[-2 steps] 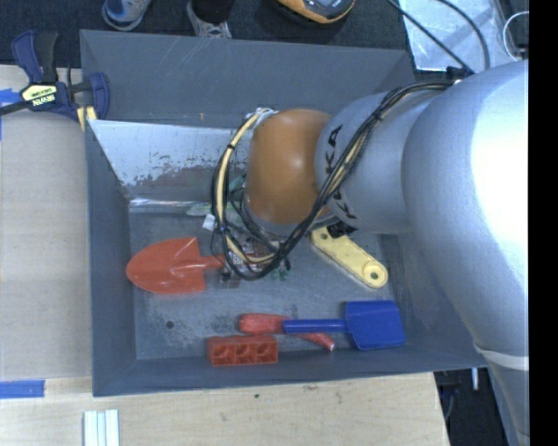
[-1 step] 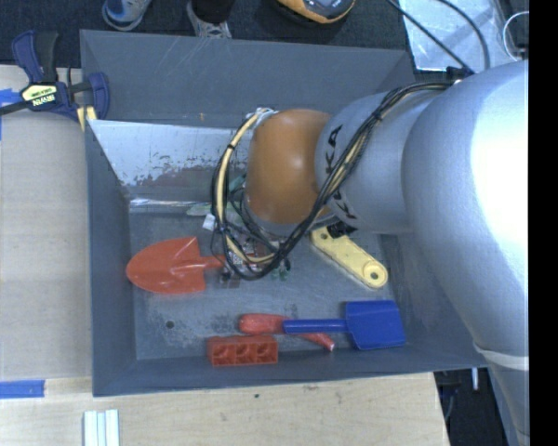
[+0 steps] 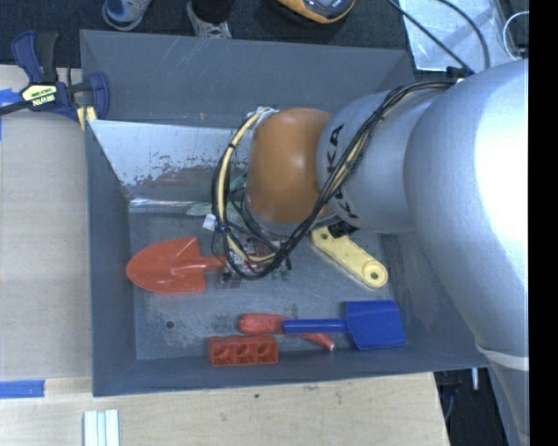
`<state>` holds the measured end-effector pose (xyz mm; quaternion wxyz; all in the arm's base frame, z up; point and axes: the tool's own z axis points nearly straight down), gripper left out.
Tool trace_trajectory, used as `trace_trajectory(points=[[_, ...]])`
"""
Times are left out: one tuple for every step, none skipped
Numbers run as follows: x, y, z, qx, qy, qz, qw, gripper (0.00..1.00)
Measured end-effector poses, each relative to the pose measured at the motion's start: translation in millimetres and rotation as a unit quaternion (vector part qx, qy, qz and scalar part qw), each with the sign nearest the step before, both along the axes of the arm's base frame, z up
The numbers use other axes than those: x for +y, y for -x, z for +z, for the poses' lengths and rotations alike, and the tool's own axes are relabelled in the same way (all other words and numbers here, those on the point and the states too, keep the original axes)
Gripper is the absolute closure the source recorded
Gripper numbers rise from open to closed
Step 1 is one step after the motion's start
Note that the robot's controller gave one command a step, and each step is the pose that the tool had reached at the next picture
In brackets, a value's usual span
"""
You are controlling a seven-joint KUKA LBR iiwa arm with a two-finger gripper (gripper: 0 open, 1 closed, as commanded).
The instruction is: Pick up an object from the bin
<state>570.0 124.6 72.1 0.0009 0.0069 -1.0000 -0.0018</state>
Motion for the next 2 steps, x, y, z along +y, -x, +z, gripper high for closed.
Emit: trace_trajectory(points=[[-0.1,0.6,11.6,0.0007,0.0,0.0,1.0,1.0],[0.0,-0.2,20.1,-0.001,0.0,0.0,1.0,1.0]])
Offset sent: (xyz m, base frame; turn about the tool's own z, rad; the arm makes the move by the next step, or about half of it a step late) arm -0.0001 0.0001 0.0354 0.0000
